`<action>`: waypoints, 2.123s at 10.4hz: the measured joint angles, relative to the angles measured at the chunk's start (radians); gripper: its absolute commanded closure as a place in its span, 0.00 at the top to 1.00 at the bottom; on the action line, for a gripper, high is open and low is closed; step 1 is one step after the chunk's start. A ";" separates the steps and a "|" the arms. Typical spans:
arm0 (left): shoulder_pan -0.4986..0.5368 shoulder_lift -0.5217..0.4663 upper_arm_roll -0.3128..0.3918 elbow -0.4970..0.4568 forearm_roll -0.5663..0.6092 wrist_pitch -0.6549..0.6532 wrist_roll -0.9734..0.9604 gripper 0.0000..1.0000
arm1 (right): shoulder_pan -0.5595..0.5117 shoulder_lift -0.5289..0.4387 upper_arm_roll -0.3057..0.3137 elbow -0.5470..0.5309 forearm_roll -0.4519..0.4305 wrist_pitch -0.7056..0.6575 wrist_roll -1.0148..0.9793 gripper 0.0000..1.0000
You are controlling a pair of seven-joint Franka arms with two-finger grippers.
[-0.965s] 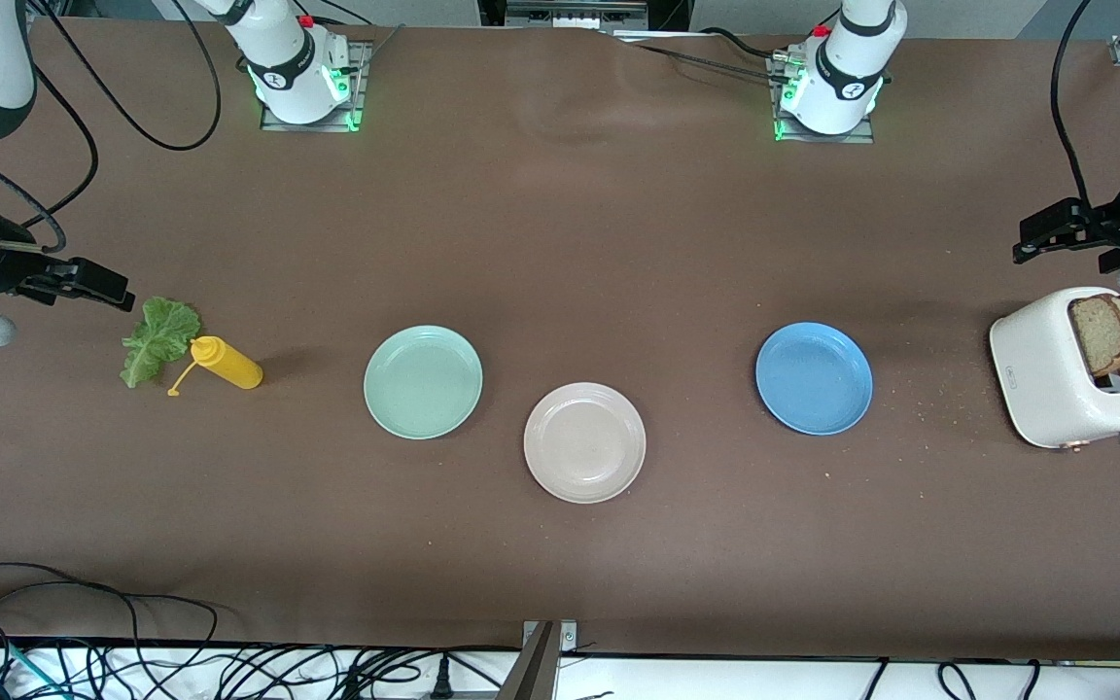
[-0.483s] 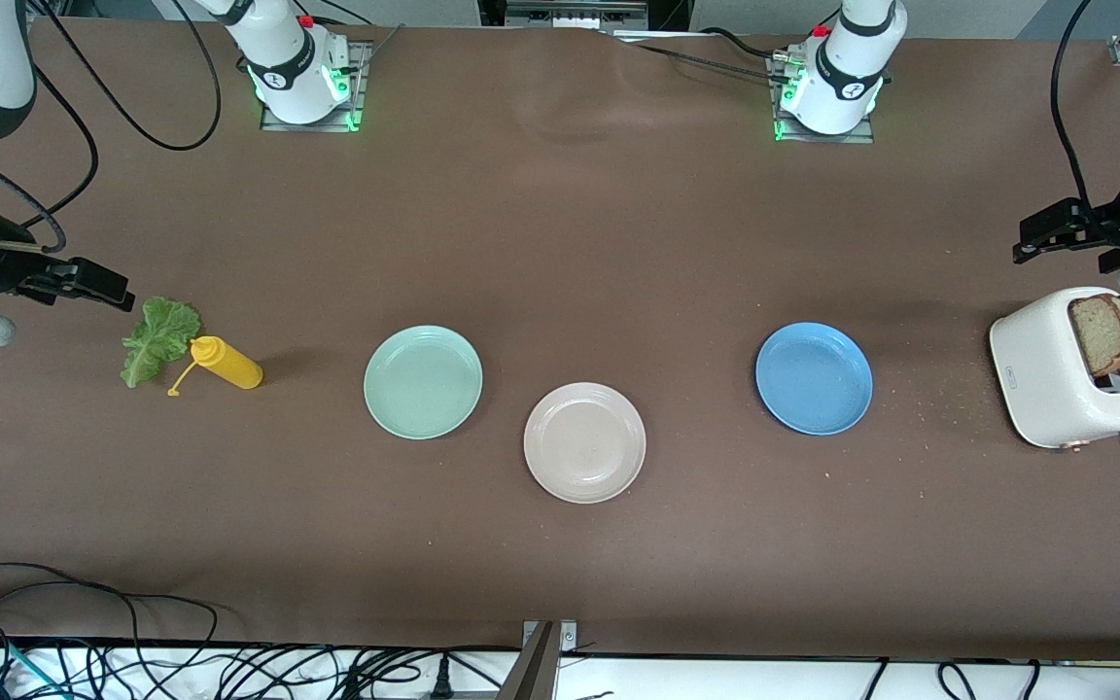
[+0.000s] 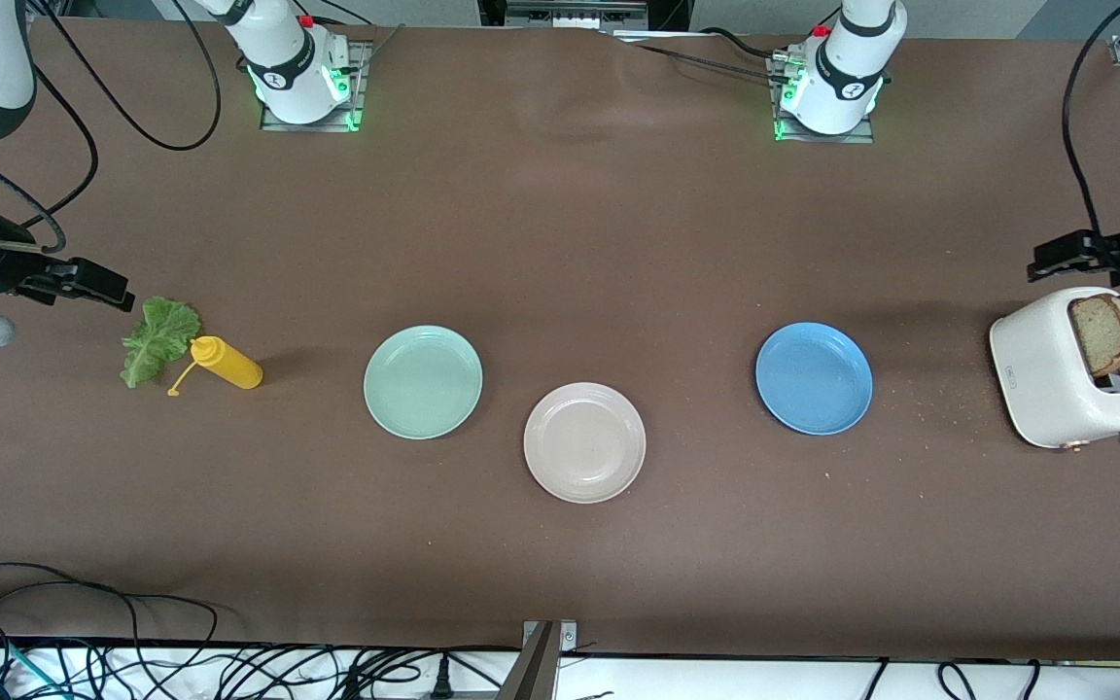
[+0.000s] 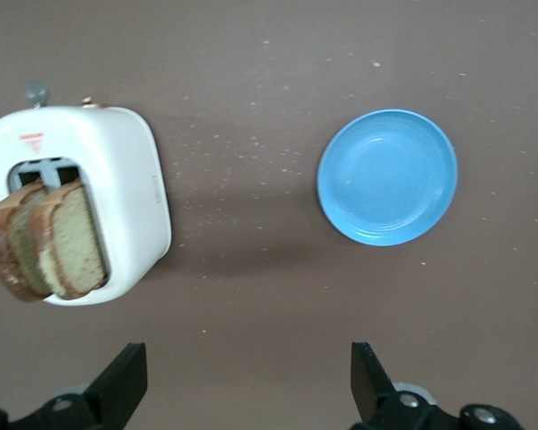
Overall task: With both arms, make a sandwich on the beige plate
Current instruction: 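Reach the left gripper into the toaster and grasp a bread slice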
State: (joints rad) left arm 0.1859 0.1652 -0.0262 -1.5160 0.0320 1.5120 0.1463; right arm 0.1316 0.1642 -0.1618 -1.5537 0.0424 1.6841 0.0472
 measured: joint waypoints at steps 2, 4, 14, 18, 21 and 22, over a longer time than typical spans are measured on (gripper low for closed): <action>0.067 0.035 0.003 0.001 0.016 0.006 0.009 1.00 | 0.000 0.000 0.000 0.000 0.000 0.000 0.000 1.00; 0.075 0.082 0.002 0.002 0.117 0.023 0.010 1.00 | 0.000 0.000 0.000 0.001 0.000 0.000 0.000 1.00; 0.180 0.272 0.004 0.081 0.144 0.185 0.011 1.00 | 0.001 0.000 0.000 0.001 0.000 0.012 0.000 1.00; 0.175 0.276 -0.004 0.030 0.139 0.264 -0.021 1.00 | 0.004 0.000 0.004 0.001 0.000 0.013 0.000 1.00; 0.174 0.267 -0.005 -0.023 0.139 0.316 -0.035 1.00 | 0.004 0.000 0.004 0.001 0.000 0.013 0.000 1.00; 0.174 0.256 -0.005 -0.051 0.139 0.337 -0.042 1.00 | 0.004 0.000 0.004 0.001 0.000 0.013 0.000 1.00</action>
State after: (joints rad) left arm 0.3603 0.4214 -0.0308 -1.5665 0.1706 1.8494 0.1041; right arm 0.1353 0.1646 -0.1580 -1.5525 0.0425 1.6971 0.0472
